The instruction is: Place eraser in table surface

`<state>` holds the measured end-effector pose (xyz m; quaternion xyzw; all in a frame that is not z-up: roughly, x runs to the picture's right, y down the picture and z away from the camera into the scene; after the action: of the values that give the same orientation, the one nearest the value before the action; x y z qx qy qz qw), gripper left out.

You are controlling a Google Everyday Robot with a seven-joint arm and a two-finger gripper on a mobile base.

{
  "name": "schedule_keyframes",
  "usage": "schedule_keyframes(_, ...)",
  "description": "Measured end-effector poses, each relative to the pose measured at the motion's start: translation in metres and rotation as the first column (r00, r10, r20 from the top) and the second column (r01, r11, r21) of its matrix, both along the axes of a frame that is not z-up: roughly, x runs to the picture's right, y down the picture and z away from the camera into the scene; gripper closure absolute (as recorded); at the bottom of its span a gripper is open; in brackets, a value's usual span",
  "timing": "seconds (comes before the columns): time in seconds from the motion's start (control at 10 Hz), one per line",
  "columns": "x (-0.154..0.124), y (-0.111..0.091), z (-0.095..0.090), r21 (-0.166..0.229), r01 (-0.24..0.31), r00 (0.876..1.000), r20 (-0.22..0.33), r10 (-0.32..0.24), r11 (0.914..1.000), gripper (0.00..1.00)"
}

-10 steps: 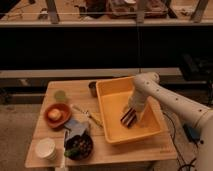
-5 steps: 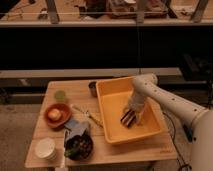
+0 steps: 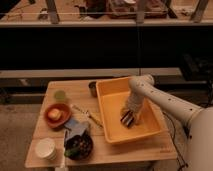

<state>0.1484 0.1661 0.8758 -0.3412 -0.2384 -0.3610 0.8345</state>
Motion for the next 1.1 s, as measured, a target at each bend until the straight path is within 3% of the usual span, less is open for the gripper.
schedule_keyframes(0.3,-0.0023,0.0040,0.0034,-0.001,0.003,1.000,-0.006,-0.003,1.0000,0.40)
schedule_keyframes(0.9,0.0008,0.0022,-0.0001,-0.005,0.001,1.000,-0.008,-0.001,1.0000,0.98)
schedule_keyframes(1.1,0.0011,0.0019,0.0000,-0.004,0.002,1.000,-0.009,-0.002,1.0000,1.00)
